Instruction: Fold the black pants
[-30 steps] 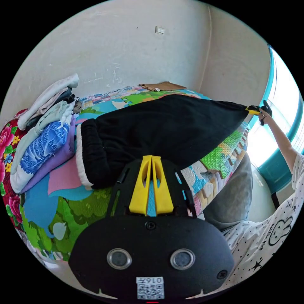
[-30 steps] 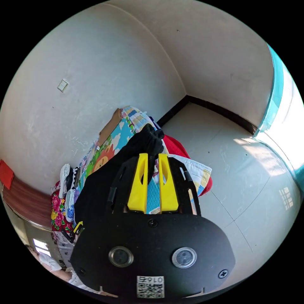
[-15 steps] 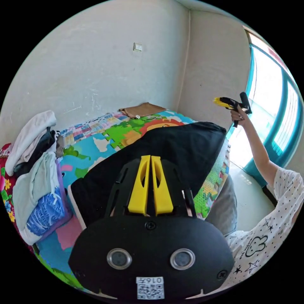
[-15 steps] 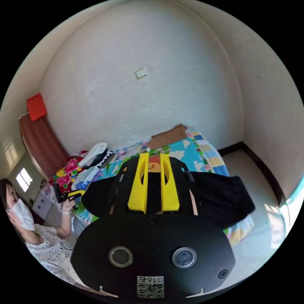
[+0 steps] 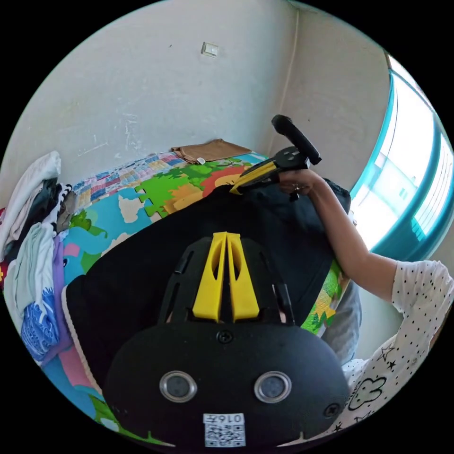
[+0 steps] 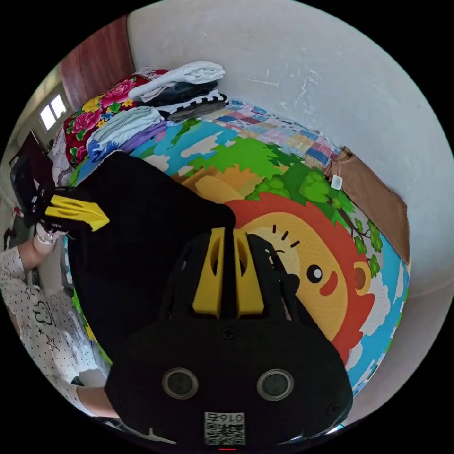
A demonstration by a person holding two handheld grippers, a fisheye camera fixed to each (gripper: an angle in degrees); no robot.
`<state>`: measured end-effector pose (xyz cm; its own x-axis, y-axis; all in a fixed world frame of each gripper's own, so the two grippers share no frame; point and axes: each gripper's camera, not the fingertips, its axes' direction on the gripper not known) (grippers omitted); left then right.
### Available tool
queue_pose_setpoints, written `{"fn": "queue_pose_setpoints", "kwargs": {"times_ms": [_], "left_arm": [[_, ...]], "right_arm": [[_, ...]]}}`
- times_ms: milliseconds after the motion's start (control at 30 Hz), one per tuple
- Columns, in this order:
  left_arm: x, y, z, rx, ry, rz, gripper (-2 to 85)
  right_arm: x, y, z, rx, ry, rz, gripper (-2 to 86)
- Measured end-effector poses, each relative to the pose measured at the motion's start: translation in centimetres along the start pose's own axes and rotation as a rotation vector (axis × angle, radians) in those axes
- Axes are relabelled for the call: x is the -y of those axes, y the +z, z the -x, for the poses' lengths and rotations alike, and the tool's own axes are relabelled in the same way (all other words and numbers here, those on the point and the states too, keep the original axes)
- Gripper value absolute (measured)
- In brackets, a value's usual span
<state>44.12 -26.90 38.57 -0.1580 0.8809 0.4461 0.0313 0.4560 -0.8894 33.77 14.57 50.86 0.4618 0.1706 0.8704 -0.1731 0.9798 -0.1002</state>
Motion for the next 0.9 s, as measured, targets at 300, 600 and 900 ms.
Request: {"fn": "queue_pose_setpoints", "kwargs": {"times_ms": [300, 600, 900], "left_arm": [[11.8, -0.5, -1.4, 0.114, 0.110, 0.030, -1.0], [20.7, 4.8, -2.7, -0.141, 0.136, 0.198, -1.0], [27.8, 4.5, -5.0, 0.007, 0.218, 0.205, -0.9]], "right_arm": [[-1.0, -2.3, 11.6, -0.032, -0.666, 0.010, 0.3], [3.3, -1.2, 11.7, 0.015, -0.614, 0.012, 1.0], [7.8, -2.1, 7.3, 0.174, -0.331, -0.113, 9.7]]}}
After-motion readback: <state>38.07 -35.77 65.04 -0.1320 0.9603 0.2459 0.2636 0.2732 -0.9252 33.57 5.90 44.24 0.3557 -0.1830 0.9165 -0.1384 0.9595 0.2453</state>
